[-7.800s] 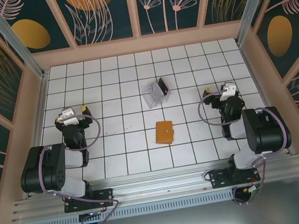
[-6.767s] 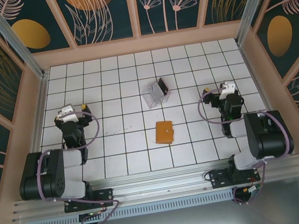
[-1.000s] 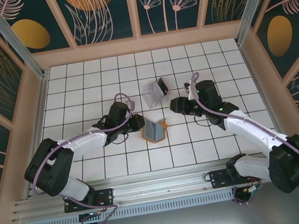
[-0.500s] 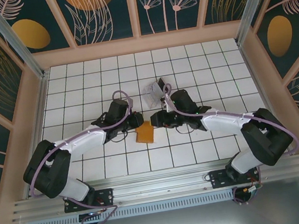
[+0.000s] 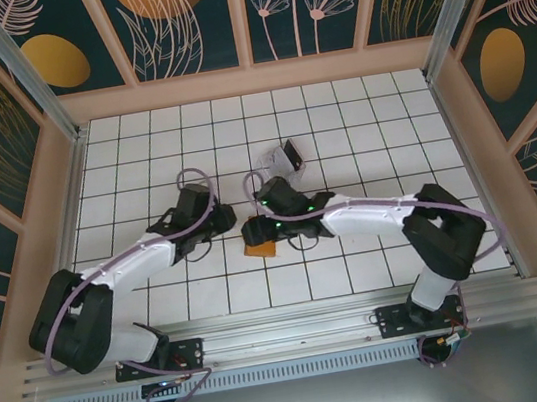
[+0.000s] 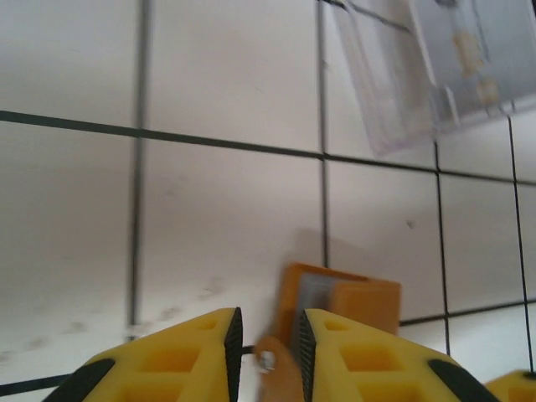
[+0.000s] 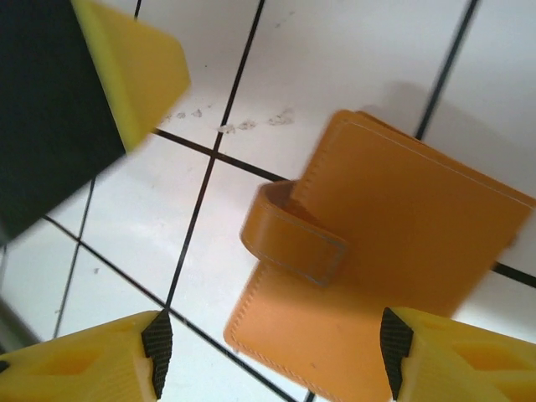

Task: Put the credit cards into the card holder

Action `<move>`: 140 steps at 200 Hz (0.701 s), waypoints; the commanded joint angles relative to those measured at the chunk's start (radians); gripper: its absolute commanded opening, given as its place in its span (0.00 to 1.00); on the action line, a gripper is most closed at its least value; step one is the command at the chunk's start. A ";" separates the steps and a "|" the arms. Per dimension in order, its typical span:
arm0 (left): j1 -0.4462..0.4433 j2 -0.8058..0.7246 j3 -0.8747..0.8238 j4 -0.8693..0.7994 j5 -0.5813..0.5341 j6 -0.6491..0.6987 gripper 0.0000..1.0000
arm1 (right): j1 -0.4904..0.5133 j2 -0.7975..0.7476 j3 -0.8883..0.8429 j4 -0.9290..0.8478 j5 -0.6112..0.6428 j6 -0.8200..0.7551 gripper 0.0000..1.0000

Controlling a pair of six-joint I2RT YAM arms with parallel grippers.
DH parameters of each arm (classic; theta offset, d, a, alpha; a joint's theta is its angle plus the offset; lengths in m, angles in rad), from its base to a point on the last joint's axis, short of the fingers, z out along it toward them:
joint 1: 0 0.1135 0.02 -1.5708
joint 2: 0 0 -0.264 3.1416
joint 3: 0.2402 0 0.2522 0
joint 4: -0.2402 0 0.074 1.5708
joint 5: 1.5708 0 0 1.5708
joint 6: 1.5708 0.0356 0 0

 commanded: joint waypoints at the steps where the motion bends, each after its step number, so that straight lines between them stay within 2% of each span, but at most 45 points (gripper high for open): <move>1: 0.065 -0.062 -0.059 0.009 0.014 -0.007 0.30 | 0.068 0.078 0.131 -0.164 0.205 -0.045 0.72; 41: 0.100 -0.157 -0.136 0.021 0.002 -0.001 0.31 | 0.157 0.228 0.325 -0.395 0.404 -0.020 0.73; 97: 0.111 -0.198 -0.222 0.100 0.050 0.003 0.32 | 0.219 0.313 0.425 -0.555 0.490 0.056 0.73; 140: 0.110 -0.197 -0.248 0.136 0.083 0.024 0.33 | 0.224 0.362 0.467 -0.608 0.505 0.090 0.63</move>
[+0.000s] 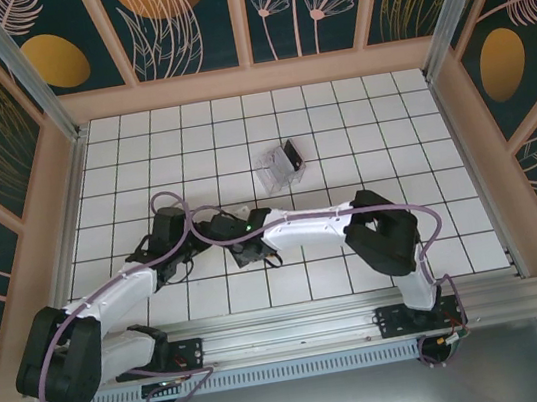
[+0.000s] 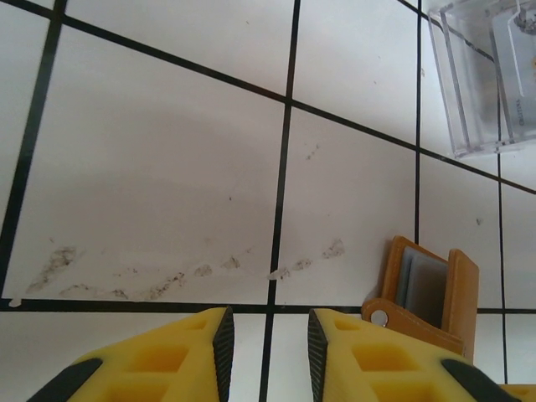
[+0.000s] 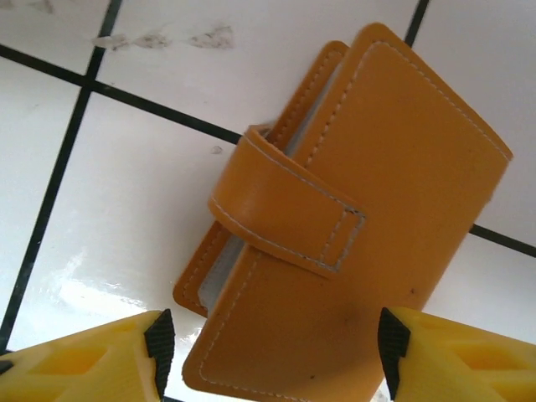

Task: Put the credit cards into the card holder

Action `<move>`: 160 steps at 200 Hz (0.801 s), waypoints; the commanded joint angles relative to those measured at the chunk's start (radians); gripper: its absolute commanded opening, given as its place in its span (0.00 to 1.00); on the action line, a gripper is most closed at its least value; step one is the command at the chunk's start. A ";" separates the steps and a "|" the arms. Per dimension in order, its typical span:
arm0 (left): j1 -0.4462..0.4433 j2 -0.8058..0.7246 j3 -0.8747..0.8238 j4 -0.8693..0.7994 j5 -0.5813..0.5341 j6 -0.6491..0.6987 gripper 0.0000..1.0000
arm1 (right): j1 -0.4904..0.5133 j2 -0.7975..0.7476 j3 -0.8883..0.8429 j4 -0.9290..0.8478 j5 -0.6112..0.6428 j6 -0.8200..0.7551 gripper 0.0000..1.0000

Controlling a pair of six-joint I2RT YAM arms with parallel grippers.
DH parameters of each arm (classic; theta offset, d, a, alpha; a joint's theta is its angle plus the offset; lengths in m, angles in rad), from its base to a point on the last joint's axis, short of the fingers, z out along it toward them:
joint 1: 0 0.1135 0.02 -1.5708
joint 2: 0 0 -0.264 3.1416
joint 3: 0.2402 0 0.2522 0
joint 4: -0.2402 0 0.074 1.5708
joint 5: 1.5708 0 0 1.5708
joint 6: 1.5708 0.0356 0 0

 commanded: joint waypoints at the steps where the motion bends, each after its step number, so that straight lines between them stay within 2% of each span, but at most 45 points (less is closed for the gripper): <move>1: 0.005 -0.015 -0.013 0.051 0.031 0.023 0.34 | 0.006 0.044 0.056 -0.091 0.059 0.040 0.63; 32: 0.004 -0.018 -0.015 0.055 0.042 0.036 0.34 | 0.006 0.043 0.064 -0.087 0.063 0.049 0.47; 61: 0.005 -0.015 -0.015 0.063 0.049 0.039 0.34 | 0.007 0.014 0.044 -0.075 0.083 0.051 0.18; 89: 0.004 -0.002 -0.015 0.084 0.065 0.028 0.34 | -0.001 -0.045 -0.014 -0.027 0.094 0.047 0.00; 103: 0.006 0.010 -0.015 0.106 0.089 0.021 0.35 | -0.019 -0.114 -0.090 0.066 0.045 0.038 0.00; 124: 0.006 0.044 -0.021 0.152 0.143 0.008 0.37 | -0.067 -0.257 -0.258 0.288 -0.096 0.041 0.00; 160: 0.005 0.121 -0.038 0.273 0.252 -0.021 0.40 | -0.200 -0.540 -0.653 0.731 -0.307 0.156 0.00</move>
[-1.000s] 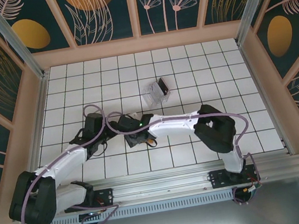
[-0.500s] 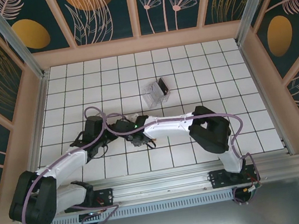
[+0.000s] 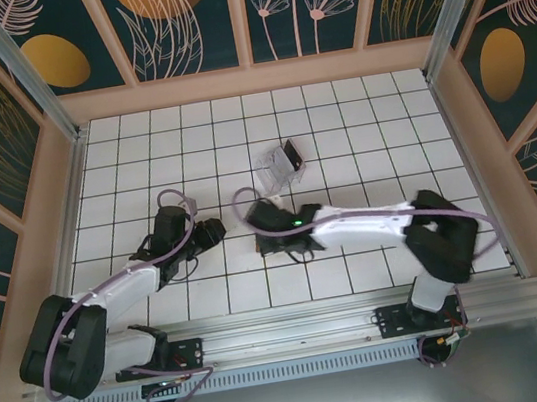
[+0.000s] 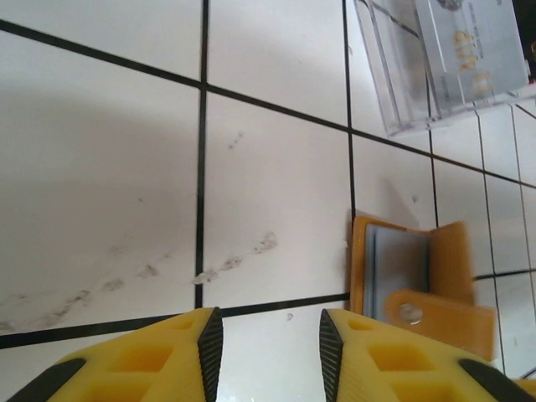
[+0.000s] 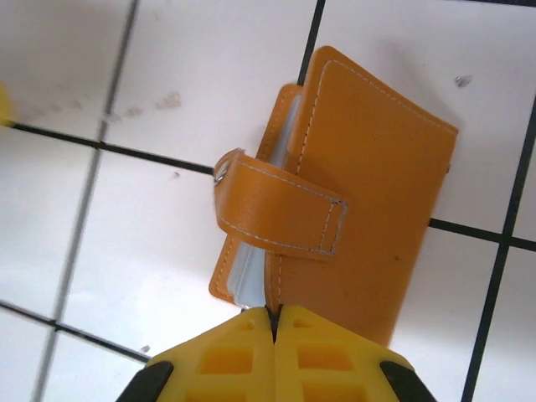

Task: Put the credit cards into the card holder

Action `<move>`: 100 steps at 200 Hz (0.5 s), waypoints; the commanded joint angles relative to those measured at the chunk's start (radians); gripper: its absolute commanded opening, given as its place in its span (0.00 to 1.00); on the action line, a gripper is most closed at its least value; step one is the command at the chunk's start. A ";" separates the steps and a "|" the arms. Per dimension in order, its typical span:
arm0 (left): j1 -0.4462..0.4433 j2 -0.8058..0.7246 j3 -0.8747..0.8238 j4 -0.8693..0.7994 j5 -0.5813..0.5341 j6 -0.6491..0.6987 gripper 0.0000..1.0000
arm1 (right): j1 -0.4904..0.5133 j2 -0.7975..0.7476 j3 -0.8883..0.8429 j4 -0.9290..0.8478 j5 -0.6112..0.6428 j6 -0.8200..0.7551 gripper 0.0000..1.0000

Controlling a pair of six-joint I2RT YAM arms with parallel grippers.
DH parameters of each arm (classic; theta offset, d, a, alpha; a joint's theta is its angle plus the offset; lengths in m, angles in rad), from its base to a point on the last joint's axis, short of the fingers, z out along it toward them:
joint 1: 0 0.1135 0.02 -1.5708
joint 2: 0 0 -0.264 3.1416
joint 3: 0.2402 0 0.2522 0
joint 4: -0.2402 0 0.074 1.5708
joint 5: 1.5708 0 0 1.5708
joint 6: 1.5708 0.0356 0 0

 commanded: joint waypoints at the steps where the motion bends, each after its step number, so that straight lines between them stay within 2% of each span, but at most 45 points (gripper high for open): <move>1: 0.004 0.052 -0.020 0.118 0.102 -0.025 0.40 | -0.081 -0.154 -0.213 0.358 -0.190 0.098 0.00; 16: 0.004 0.098 -0.024 0.181 0.163 -0.038 0.41 | -0.146 -0.242 -0.373 0.523 -0.276 0.160 0.00; 34: 0.003 0.153 -0.039 0.279 0.232 -0.074 0.42 | -0.215 -0.298 -0.481 0.605 -0.338 0.195 0.00; 63: -0.012 0.210 -0.030 0.358 0.287 -0.095 0.44 | -0.282 -0.363 -0.566 0.615 -0.379 0.205 0.00; 100: -0.075 0.248 0.045 0.334 0.299 -0.073 0.46 | -0.314 -0.391 -0.575 0.549 -0.379 0.171 0.00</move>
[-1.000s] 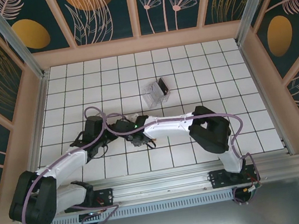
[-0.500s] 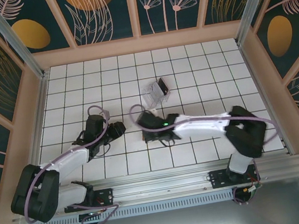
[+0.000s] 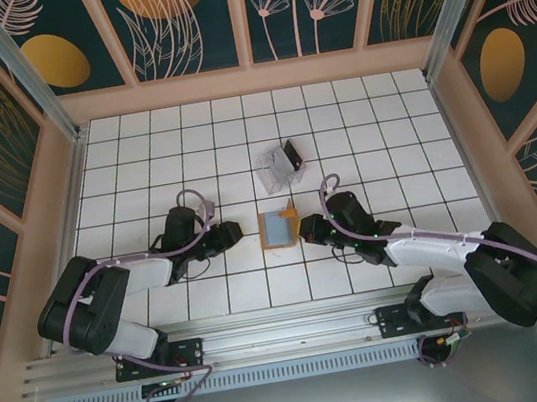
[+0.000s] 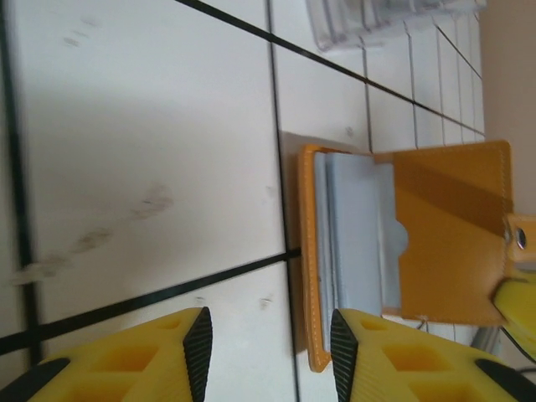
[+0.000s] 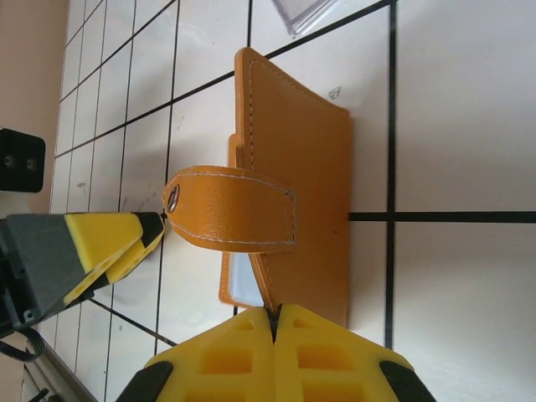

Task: Put the credit cards into the card holder

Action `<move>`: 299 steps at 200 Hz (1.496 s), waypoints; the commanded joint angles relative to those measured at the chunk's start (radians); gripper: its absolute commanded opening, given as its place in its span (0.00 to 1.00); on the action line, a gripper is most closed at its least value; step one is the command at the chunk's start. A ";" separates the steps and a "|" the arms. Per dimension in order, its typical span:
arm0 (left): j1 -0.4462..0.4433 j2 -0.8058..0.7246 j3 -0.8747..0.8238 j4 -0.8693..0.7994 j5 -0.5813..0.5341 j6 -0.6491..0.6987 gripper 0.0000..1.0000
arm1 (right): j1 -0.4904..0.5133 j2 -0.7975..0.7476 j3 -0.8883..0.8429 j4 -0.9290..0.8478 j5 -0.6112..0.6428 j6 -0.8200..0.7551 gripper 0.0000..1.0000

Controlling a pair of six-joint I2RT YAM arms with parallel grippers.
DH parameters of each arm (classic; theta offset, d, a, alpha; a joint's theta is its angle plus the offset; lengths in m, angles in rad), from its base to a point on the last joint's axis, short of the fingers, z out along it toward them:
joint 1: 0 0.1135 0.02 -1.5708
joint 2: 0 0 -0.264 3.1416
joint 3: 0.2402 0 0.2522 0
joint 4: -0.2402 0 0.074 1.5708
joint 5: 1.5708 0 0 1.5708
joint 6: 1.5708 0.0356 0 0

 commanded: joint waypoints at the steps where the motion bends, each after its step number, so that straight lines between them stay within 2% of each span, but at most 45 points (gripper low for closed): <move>1: -0.038 0.027 0.059 0.054 0.050 0.004 0.46 | -0.013 -0.017 -0.011 -0.012 -0.044 -0.001 0.00; 35: -0.060 0.089 0.087 0.060 0.045 0.000 0.46 | -0.072 -0.028 -0.077 0.053 -0.084 0.039 0.00; 70: -0.070 0.136 0.074 0.109 0.051 -0.031 0.47 | -0.103 -0.038 -0.099 0.043 -0.079 0.049 0.00; 129: -0.099 0.168 0.100 0.160 0.062 -0.070 0.46 | -0.117 -0.033 -0.101 0.053 -0.096 0.042 0.00; 141: -0.100 0.176 0.104 0.161 0.063 -0.073 0.44 | -0.120 -0.034 -0.107 0.058 -0.098 0.044 0.00; 156: -0.101 0.179 0.102 0.165 0.070 -0.075 0.31 | -0.124 -0.034 -0.114 0.065 -0.101 0.051 0.00; 177: -0.101 0.172 0.096 0.166 0.066 -0.076 0.22 | -0.129 -0.034 -0.127 0.083 -0.106 0.063 0.00; 229: -0.101 0.175 0.105 0.174 0.062 -0.074 0.29 | -0.137 -0.017 -0.145 0.136 -0.139 0.079 0.00; 299: -0.102 0.197 0.111 0.226 0.089 -0.100 0.28 | -0.164 0.016 -0.174 0.223 -0.192 0.113 0.00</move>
